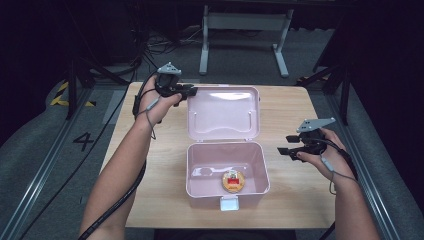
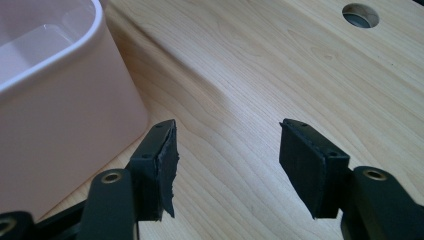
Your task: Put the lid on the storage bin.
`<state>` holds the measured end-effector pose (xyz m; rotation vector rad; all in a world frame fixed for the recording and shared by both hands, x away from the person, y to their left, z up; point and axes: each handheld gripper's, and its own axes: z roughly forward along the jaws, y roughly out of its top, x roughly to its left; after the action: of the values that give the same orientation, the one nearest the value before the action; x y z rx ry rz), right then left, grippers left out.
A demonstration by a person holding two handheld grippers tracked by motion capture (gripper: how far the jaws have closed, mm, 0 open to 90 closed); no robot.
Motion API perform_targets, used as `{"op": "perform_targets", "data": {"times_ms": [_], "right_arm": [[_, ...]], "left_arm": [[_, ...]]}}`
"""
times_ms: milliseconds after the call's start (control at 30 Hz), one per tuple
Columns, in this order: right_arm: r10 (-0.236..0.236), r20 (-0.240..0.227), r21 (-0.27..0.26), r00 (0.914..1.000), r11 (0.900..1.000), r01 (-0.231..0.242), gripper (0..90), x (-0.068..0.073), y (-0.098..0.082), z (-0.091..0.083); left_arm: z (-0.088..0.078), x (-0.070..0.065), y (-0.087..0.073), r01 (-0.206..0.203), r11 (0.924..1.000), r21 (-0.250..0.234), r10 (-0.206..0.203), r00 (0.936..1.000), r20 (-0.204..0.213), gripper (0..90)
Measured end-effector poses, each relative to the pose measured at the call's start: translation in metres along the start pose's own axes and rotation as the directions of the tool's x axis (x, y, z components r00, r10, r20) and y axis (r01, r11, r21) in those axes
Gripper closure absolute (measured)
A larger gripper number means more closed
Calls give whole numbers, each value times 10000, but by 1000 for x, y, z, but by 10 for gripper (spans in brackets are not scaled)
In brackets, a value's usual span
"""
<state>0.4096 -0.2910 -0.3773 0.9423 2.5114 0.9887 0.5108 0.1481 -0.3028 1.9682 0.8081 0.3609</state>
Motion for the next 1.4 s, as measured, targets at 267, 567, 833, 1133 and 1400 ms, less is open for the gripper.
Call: {"op": "perform_targets", "data": {"times_ms": [267, 567, 833, 1133, 1400], "right_arm": [[-133, -56, -150, 9999, 9998, 132, 415, 3, 5, -4], [-242, -74, -230, 9997, 9994, 241, 417, 6, 10, -8], [-275, -358, -374, 9990, 9990, 262, 431, 11, 16, -11], [-19, -720, -257, 9974, 9997, 1, 512, 18, 20, -18], [-46, -875, -275, 9962, 9996, 22, 533, 24, 23, -24]], "left_arm": [[-14, -12, 7, -530, 9982, -267, 531, 9986, 9, 748], [-33, -27, 7, -924, 9923, -821, 931, 9956, 54, 732], [-48, -38, 3, -918, 9870, -1316, 968, 9948, 322, 711], [-59, -48, 1, -1176, 9817, -1499, 1244, 9916, 362, 696], [-71, -59, -4, -1312, 9768, -1695, 1442, 9873, 666, 681]]}}
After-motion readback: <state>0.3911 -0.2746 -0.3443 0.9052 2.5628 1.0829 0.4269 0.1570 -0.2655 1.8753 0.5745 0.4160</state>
